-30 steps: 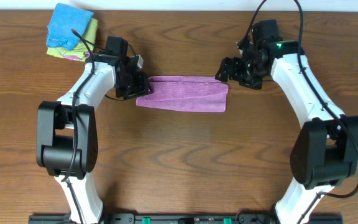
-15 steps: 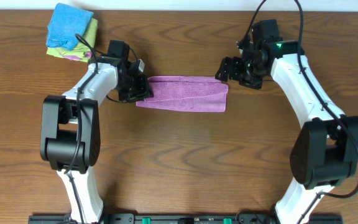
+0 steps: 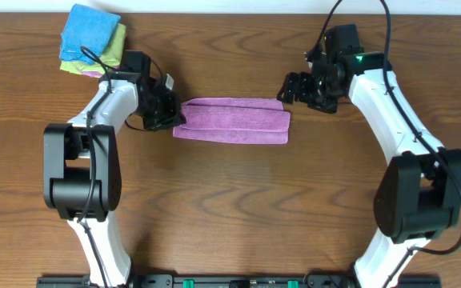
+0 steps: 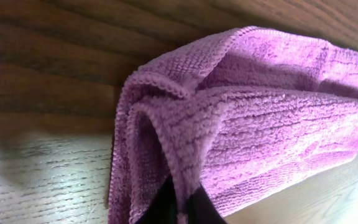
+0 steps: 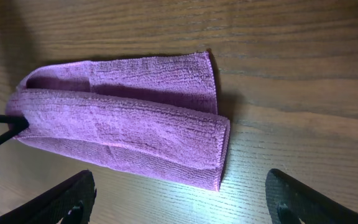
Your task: Fold the cloth
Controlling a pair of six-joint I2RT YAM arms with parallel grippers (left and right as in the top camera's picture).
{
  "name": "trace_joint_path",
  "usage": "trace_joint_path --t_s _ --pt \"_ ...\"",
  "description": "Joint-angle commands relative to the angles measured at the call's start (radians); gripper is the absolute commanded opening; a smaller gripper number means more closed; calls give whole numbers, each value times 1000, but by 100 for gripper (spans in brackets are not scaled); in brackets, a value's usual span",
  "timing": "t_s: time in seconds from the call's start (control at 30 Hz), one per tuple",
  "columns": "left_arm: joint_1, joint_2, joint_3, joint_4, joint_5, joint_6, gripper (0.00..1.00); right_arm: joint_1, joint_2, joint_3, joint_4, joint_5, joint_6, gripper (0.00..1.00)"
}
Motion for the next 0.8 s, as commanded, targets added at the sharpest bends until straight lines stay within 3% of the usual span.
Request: trace_joint_path --t_s 0.0,0.03,0.1,0.17,0.2,0.27,0.3,0.33,0.4,0.5,0.67,0.77 --pt "-2 -8 -4 -5 7 5 27 10 -13 2 6 10 -12 88" --pt "-3 -8 -4 -4 7 5 42 10 -13 2 7 10 -12 88" --pt "-4 -8 -4 -2 7 5 62 12 -13 2 5 10 -12 84" --pt "-4 -8 -4 -2 7 5 64 19 -13 1 5 6 -12 78" --pt "-4 -8 -3 -2 8 5 63 25 -13 1 6 7 -12 71" --pt "-3 -10 2 -6 13 5 51 33 -13 1 10 11 -13 40" --pt "-3 -14 8 -12 19 14 45 38 -13 1 14 11 -12 16" --pt "-3 -17 14 -17 24 29 40 40 -13 1 18 11 -12 3" --pt "-4 -31 32 -35 21 57 37 44 -13 1 26 11 -12 1" --pt "-4 -55 67 -71 -51 77 41 47 -13 0 26 16 -13 1" --pt "-4 -74 81 -87 -134 81 57 67 -2 -22 27 55 -13 1" --pt "-4 -74 81 -94 -135 107 60 75 7 -28 27 55 -13 1"
